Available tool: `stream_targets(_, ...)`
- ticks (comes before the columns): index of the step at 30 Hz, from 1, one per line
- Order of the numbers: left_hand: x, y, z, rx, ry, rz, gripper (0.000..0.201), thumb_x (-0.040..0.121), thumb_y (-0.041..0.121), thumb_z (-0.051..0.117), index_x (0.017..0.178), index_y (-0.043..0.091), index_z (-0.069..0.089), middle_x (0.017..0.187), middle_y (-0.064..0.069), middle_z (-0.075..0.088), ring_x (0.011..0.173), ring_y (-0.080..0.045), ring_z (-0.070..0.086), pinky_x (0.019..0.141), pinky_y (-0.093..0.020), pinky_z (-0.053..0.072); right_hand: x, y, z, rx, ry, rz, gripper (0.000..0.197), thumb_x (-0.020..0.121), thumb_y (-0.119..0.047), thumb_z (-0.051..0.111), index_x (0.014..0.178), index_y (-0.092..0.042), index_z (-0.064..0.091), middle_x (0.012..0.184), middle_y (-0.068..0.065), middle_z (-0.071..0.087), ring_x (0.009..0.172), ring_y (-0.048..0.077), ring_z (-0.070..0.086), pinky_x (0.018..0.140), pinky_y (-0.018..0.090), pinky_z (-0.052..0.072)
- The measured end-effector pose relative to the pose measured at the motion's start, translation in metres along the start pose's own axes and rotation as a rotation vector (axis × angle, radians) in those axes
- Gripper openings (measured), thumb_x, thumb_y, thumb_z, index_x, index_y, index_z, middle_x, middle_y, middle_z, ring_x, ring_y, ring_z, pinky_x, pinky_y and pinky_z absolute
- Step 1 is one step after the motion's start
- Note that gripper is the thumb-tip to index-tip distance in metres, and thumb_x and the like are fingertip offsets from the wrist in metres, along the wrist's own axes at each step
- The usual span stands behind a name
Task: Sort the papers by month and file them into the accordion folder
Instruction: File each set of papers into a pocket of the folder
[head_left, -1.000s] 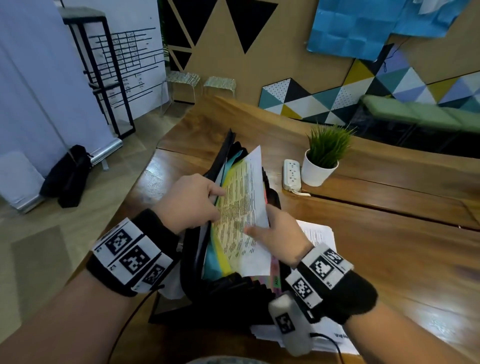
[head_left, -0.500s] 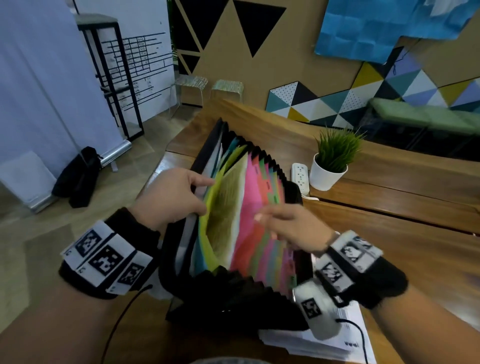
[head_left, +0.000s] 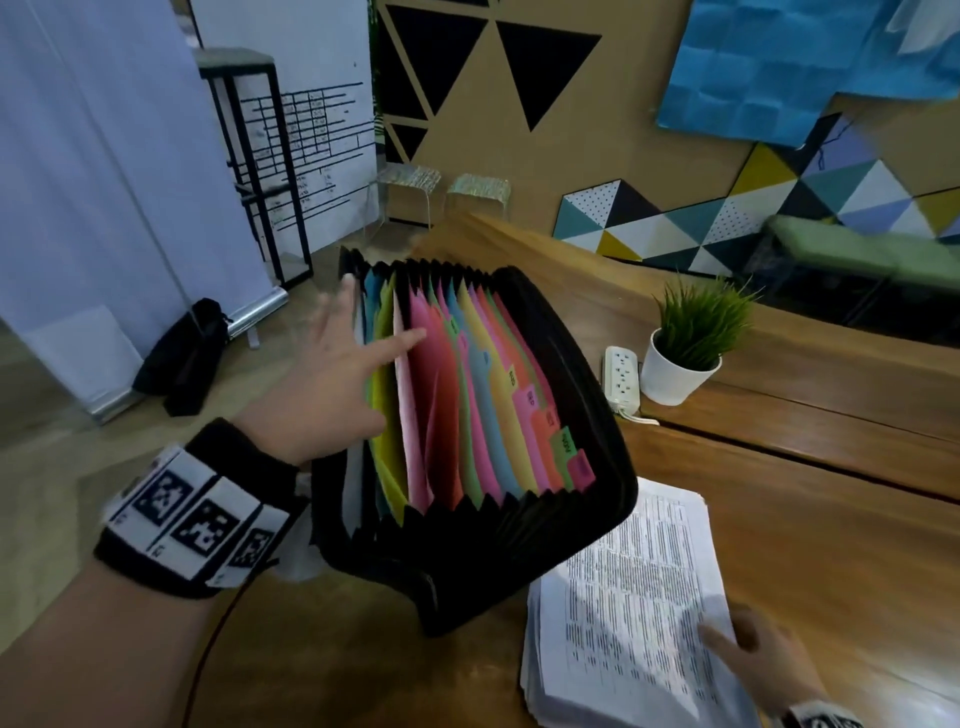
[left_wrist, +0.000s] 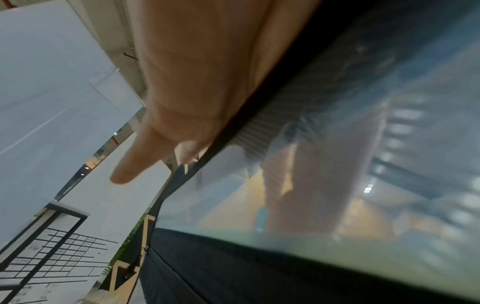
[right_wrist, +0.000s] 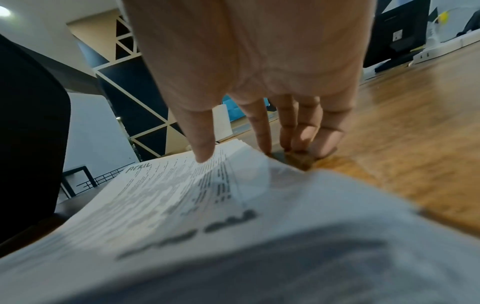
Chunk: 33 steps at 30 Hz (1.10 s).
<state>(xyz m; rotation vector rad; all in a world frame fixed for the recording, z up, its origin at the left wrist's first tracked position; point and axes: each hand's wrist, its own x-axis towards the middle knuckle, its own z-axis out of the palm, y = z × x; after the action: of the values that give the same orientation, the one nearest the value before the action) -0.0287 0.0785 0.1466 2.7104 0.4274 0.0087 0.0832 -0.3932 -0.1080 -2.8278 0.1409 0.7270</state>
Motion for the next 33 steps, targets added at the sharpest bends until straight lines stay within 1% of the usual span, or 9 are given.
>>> stream_targets(7,0.013,0.015,-0.006,0.418,-0.212,0.157,0.084,0.082,0.007,0.051,0.139,0.060,0.019,0.148,0.005,-0.040,0.134,-0.027,-0.041,0.109,-0.069,0.010,-0.052,-0.062,-0.022,-0.171,-0.123,0.045,0.146,0.027,-0.098,-0.001,0.140,-0.010,0.030,0.144,0.012,0.036,0.131,0.027,0.035,0.107,0.040,0.032)
stream_targets(10,0.015,0.019,-0.008,0.518,-0.270,0.182,0.069,0.084,0.011,0.048,0.134,0.057,0.035,0.156,0.003,-0.026,0.138,-0.029,-0.034,0.108,-0.071,0.011,-0.053,-0.064,-0.015,-0.188,-0.031,0.068,0.145,0.028,-0.095,0.001,0.144,-0.010,0.021,0.148,0.010,0.029,0.135,0.026,0.031,0.110,0.039,0.030)
stream_targets(14,0.011,0.013,-0.009,0.454,-0.248,0.161,0.032,0.096,0.038,0.038,0.113,0.047,0.063,0.160,0.004,0.003,0.145,-0.025,-0.014,0.112,-0.060,0.019,-0.062,-0.071,-0.018,-0.160,0.010,0.061,0.120,0.052,-0.088,0.027,0.143,-0.011,0.022,0.146,0.011,0.030,0.132,0.027,0.034,0.109,0.039,0.032)
stream_targets(18,0.006,0.005,-0.008,0.297,-0.194,0.095,0.075,0.086,0.074,0.011,0.088,0.035,0.075,0.151,0.003,0.033,0.144,-0.020,0.007,0.116,-0.041,0.018,-0.061,-0.068,-0.013,-0.124,0.043,0.057,0.100,0.071,-0.078,0.039,0.144,-0.011,0.022,0.145,0.010,0.031,0.131,0.027,0.035,0.109,0.039,0.033)
stream_targets(23,0.013,0.000,-0.004,0.381,-0.118,0.105,0.104,0.051,0.100,-0.003,0.055,0.028,0.072,0.108,0.008,0.061,0.122,-0.011,0.036,0.101,-0.041,0.039,-0.058,-0.065,-0.009,-0.105,0.066,0.052,0.094,0.075,-0.074,0.043,0.142,-0.011,0.023,0.143,0.011,0.033,0.129,0.027,0.037,0.107,0.039,0.036)
stream_targets(26,0.016,0.001,-0.006,0.449,-0.146,0.067,0.100,0.046,0.101,0.003,0.050,0.025,0.067,0.098,0.010,0.060,0.112,-0.012,0.041,0.091,-0.040,0.045,-0.060,-0.068,-0.009,-0.095,0.066,0.062,0.102,0.067,-0.078,0.035,0.143,-0.011,0.022,0.145,0.011,0.032,0.130,0.027,0.037,0.108,0.039,0.034)
stream_targets(30,0.008,0.003,-0.009,0.330,-0.125,0.037,0.044,0.065,0.078,0.050,0.055,0.037,0.061,0.125,0.007,0.052,0.126,-0.017,0.032,0.101,-0.047,0.039,-0.061,-0.068,-0.009,-0.082,0.096,0.073,0.090,0.078,-0.069,0.046,0.143,-0.012,0.021,0.146,0.011,0.029,0.132,0.027,0.034,0.108,0.039,0.033)
stream_targets(32,0.007,0.003,-0.007,0.210,-0.031,-0.001,0.019,0.067,0.057,0.071,0.081,0.046,0.065,0.150,-0.003,0.029,0.141,-0.024,0.014,0.112,-0.056,0.022,-0.062,-0.068,-0.007,-0.068,0.100,0.076,0.089,0.079,-0.067,0.048,0.143,-0.012,0.021,0.147,0.011,0.029,0.132,0.028,0.033,0.108,0.040,0.032)
stream_targets(33,0.007,0.001,-0.005,0.146,0.006,-0.056,0.038,0.066,0.047,0.077,0.102,0.045,0.064,0.157,-0.004,0.014,0.144,-0.027,0.004,0.114,-0.059,0.016,-0.062,-0.068,-0.007,-0.062,0.097,0.083,0.089,0.078,-0.067,0.049,0.143,-0.012,0.022,0.146,0.011,0.029,0.132,0.028,0.034,0.108,0.040,0.033)
